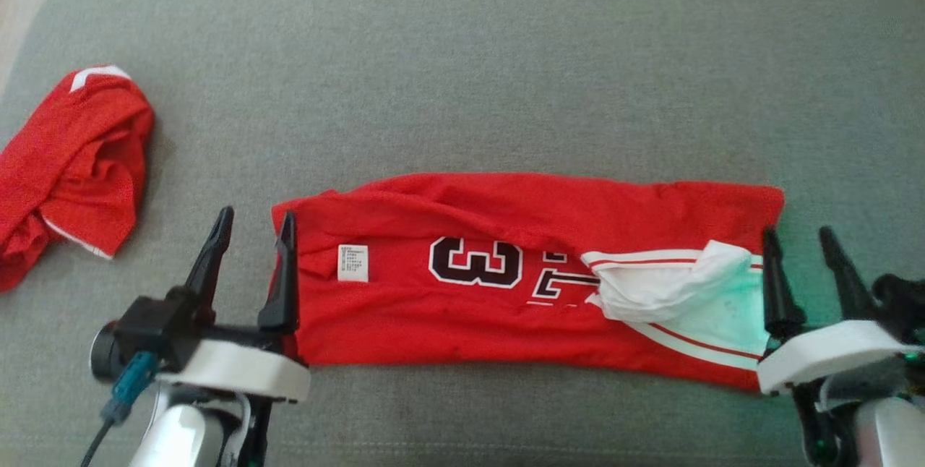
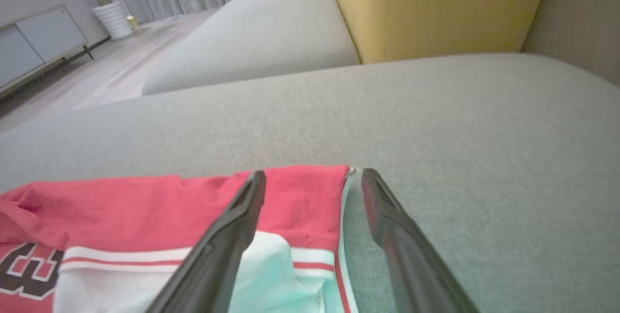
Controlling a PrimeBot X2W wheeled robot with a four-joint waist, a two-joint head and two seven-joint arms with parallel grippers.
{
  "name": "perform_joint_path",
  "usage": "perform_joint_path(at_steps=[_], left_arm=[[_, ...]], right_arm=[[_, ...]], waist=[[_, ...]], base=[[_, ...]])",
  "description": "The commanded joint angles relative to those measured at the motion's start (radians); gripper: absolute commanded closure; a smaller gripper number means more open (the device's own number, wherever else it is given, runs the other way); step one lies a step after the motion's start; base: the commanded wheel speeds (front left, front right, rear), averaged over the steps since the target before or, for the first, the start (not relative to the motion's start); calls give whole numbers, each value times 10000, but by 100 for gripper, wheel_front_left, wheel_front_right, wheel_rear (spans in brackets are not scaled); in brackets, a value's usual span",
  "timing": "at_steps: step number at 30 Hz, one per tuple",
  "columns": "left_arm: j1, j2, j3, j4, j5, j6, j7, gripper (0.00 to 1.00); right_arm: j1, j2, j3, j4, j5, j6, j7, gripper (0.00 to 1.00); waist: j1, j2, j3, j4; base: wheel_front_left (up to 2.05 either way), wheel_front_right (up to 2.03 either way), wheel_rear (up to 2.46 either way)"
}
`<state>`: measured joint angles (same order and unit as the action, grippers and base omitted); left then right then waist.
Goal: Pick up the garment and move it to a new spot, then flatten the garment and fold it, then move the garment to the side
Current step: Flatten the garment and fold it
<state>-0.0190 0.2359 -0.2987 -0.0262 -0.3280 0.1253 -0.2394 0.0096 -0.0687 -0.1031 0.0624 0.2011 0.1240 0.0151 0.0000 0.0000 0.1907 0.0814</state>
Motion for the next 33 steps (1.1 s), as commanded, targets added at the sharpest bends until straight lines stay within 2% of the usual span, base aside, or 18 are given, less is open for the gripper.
perform_joint_path(at_steps=[1,6,14,15,16,24,33], left_arm=[[-505,91,310,-231,16,-30,-78,0],[-745,-16,223,-69,52,-128,-136,0],[-842,-130,280,146,47,-233,-198,0],[-862,-139,284,151,56,-243,-202,0],[-887,-144,293,157,61,-255,-204,0],[-1040,-184,440,223,59,-354,-218,0],[-872,-299,633,161,113,-401,-222,0]], right_arm=[[-253,-176,254,-99,-6,67,94,0],[-386,-59,104,1120,-29,67,1233,0],[-349,137,312,1650,597,67,2719,0],[-365,143,361,1660,692,67,2878,47],[-388,147,399,1647,777,67,2985,100],[-827,91,371,1525,1205,67,3068,100],[-567,-373,-1089,853,1296,67,2716,100]], waist=[[0,0,139,112],[0,0,353,200],[0,0,522,135],[0,0,538,131],[0,0,555,129],[0,0,634,138],[0,0,498,27]], base=[[0,0,0],[0,0,0],[0,0,0],[0,0,0],[0,0,0],[0,0,0],[0,0,0]])
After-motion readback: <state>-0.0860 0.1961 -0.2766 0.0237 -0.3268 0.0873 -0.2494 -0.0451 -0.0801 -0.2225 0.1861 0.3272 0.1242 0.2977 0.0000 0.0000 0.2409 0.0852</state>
